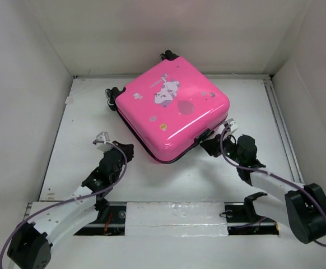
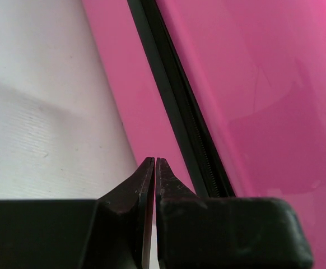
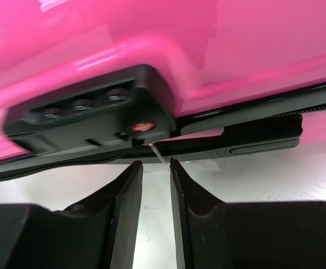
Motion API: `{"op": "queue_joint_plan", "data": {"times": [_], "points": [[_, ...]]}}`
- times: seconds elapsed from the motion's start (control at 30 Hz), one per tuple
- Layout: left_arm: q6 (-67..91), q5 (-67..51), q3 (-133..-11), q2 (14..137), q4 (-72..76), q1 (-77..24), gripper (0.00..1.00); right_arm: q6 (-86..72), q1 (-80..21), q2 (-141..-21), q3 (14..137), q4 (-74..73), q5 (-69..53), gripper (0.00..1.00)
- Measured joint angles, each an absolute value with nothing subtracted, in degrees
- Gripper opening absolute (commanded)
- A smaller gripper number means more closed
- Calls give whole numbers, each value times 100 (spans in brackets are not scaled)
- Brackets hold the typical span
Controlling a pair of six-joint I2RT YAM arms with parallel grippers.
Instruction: Pack the luggage
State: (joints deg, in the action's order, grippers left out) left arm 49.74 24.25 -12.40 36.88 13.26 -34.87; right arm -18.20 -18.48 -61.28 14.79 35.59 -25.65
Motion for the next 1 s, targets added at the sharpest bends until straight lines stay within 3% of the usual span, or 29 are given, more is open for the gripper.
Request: {"op": "queue_joint_plan", "data": {"times": [0.3, 0.5, 0.57, 0.7, 1.0], "points": [[4853, 1734, -1173, 4436, 2080, -3487, 0, -1752, -1846, -6838, 1625, 4047, -2620, 26], [4827, 1505, -1173, 4775, 2491, -3487, 0, -1780, -1927, -7402, 1719, 4578, -2790, 9], [4814, 1492, -1173, 4880, 2558, -3485, 0, -1822, -2025, -7548, 1723, 4799, -2836, 9], [4792, 1459, -1173, 5041, 2644, -3483, 0, -1887, -2193, -7609, 1712, 5013, -2788, 22], [4735, 1450, -1173, 5050, 2685, -3483, 0, -1684, -2491, -6866, 1684, 4495, -1876, 27]]}}
